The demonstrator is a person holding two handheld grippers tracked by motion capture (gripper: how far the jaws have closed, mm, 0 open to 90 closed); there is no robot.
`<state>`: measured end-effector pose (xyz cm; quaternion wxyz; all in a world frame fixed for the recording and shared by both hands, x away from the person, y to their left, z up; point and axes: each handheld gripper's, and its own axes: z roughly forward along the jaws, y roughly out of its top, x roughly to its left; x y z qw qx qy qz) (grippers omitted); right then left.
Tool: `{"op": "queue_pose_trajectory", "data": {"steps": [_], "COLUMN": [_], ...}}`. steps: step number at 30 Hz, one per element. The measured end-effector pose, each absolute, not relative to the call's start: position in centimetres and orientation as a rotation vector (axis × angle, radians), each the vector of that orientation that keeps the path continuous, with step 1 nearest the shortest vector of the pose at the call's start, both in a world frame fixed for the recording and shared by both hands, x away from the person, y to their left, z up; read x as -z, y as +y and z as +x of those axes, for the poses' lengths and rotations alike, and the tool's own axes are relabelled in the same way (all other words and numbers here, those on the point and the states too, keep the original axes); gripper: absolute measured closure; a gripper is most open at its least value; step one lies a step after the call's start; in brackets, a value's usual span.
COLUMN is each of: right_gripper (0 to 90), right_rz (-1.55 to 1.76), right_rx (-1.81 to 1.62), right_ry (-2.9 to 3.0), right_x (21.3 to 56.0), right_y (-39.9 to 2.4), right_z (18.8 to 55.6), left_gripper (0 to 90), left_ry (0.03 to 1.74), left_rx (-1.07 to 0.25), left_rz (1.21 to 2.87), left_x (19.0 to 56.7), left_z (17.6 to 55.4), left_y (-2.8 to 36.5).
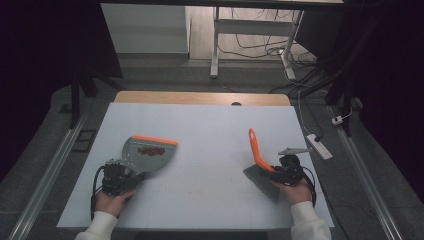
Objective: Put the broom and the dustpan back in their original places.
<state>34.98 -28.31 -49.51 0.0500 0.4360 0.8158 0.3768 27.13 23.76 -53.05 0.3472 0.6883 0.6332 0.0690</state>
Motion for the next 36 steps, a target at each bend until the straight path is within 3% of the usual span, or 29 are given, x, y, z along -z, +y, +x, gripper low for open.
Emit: {"op": "queue_pose_trajectory", "data": {"steps": [14,22,36], "right_gripper": [52.9,45.2,41.5], "right_rz": [1.336,1.354,1.339], "right_rx": [-1.074,-1.012,-0.981], "right_ry": [2.479,2.457,2.400], "right_x": [50.1,50.3,50.0], "right_y": [-28.5,-28.5,-28.5], "right_z": [35.8,36.2,36.2], "left_gripper": [60.4,37.1,34.5], "left_ry": [1.635,1.604,1.487], "left_rx": [-0.174,-0.244,-0.308], "left_rz": [1.789,1.827,1.896], "left_x": [53.3,52.5,50.9], "left_z": [27.1,26.4,25.3], "left_y": [23.6,23.9,23.9]}}
